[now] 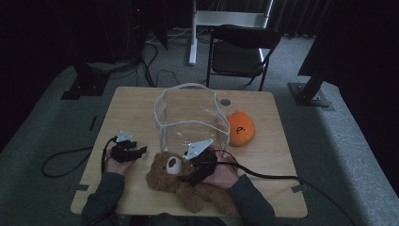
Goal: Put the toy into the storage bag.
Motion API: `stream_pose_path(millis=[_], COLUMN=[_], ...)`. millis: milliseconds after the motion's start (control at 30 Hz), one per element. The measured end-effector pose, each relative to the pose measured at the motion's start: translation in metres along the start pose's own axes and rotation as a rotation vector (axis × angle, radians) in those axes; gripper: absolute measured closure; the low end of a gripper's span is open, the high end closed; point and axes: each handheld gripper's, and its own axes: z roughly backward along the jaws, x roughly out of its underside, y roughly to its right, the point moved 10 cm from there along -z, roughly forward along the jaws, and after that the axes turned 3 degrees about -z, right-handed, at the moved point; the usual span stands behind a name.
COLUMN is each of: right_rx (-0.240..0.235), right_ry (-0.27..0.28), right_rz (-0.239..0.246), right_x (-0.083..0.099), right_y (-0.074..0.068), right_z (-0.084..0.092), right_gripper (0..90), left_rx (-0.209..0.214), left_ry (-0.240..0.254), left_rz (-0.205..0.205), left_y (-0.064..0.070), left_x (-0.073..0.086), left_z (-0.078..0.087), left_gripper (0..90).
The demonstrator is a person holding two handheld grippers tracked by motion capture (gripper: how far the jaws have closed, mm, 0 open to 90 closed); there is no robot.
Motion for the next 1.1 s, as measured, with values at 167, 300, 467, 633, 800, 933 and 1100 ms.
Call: stream_pose_path(millis=[167,300,467,633,800,933,1100], right_rx=[-0.013,-0.031,-0.062,-0.086,-0.109,-0.128,-0.125], right_ry=[-0.029,-0.06,-0.15,-0.184,-0.203,-0.222,-0.245], right_rz=[0.004,-0.002,-0.008,-0.011,-0.019,-0.018,-0.011], right_x=[0.005,0.011,0.028,0.034,0.036,0.038,0.04], right_y=[-0.002,-0.001,-0.001,-0.004,-0.006,-0.005,-0.006], right_z=[-0.008,-0.018,-0.038,-0.044,-0.048,-0.053,-0.057], right_gripper=[10.5,10.5,10.0,10.0,9.3,9.0,9.0], left_rx=[0.0,0.0,0.002,0.004,0.006,0.006,0.006], left_ry=[0.0,0.0,0.0,0.002,0.003,0.005,0.007], left_rz=[0.0,-0.001,-0.002,0.0,0.001,0.001,0.001], left_y=[0.0,0.0,0.0,0.0,0.001,0.001,0.001], left_x=[0.0,0.0,0.0,0.0,0.0,0.0,0.0], left_z=[0.0,0.0,0.0,0.0,0.0,-0.001,-0.001], left_gripper=[41.6,41.4,41.3,41.1,41.1,41.0,40.9])
